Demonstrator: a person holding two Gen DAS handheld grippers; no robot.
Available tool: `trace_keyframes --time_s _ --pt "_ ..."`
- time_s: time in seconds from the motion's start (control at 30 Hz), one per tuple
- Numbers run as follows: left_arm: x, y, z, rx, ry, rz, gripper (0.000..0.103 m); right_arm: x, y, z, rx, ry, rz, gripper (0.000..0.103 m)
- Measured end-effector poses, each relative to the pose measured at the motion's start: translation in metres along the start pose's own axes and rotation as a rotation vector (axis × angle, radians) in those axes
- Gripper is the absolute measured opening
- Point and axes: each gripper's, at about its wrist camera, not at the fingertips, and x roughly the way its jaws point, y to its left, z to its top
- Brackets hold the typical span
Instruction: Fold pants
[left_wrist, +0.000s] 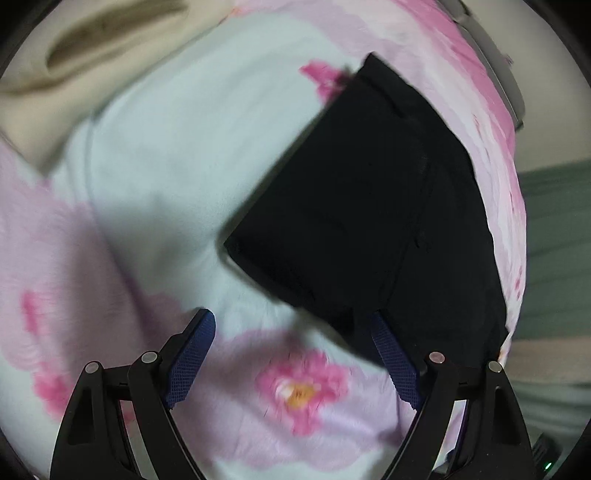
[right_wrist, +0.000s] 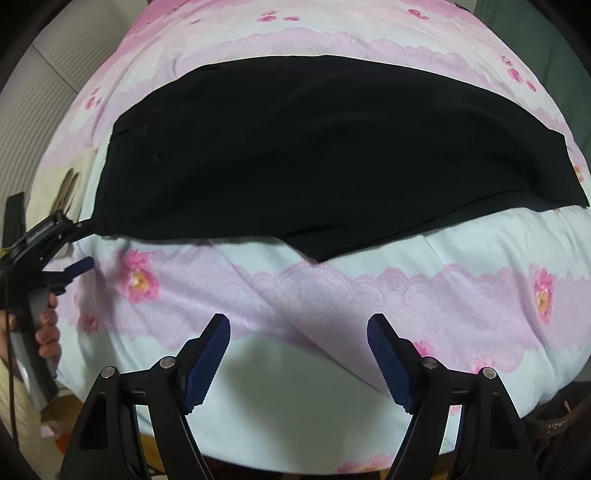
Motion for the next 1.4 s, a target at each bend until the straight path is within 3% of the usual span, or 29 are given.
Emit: trace_keyframes --time_s 0.23,0.27,0.3,0.43,0.47,0.5,0.57,0.67,0.8,1.0,1.1,1.2,1.4 --pt "0.019 0.000 0.007 -0.054 -0.058 -0.007 0.085 0.012 0.002 0.001 0.006 -0.001 -0.031 0.076" --pt "0.017 -0.002 0.008 -0.057 -0.065 -0.004 0.079 0.013 0.002 0.001 0.003 0.000 -0.030 0.075" --pt "0.014 -0.005 0.010 -0.048 -0.083 -0.009 0.066 0.014 0.002 0.000 0.001 -0.001 -0.031 0.075" --pt "0.001 -0.015 0.021 -0.018 -0.086 0.033 0.043 0.019 -0.004 0.001 0.065 -0.009 -0.044 0.070" --pt "-0.007 -0.019 0.023 -0.002 -0.092 0.036 0.032 0.020 -0.007 0.002 0.077 -0.008 -0.041 0.069" --pt "-0.021 -0.027 0.025 0.034 -0.120 0.020 0.026 0.021 -0.009 0.003 0.087 -0.012 -0.037 0.068" --pt "-0.049 -0.047 0.028 0.092 -0.183 0.004 0.023 0.021 -0.010 0.006 0.088 -0.019 -0.016 0.059" --pt "-0.076 -0.073 0.041 0.127 -0.242 -0.020 0.021 0.018 -0.012 0.013 0.094 -0.042 0.054 0.058" --pt "-0.094 -0.106 0.056 0.192 -0.306 0.012 0.020 0.012 -0.013 0.024 0.108 -0.084 0.098 0.057" --pt "-0.086 -0.133 0.073 0.210 -0.308 0.048 0.020 -0.011 -0.020 0.041 0.115 -0.184 0.135 0.053" --pt "-0.086 -0.126 0.070 0.211 -0.305 0.062 0.020 -0.016 -0.026 0.051 0.129 -0.213 0.144 0.053" --pt "-0.084 -0.120 0.067 0.219 -0.300 0.076 0.020 -0.015 -0.032 0.057 0.131 -0.203 0.121 0.053" --pt "-0.083 -0.108 0.061 0.200 -0.287 0.089 0.020 0.007 -0.047 0.064 0.235 -0.162 0.232 0.053"
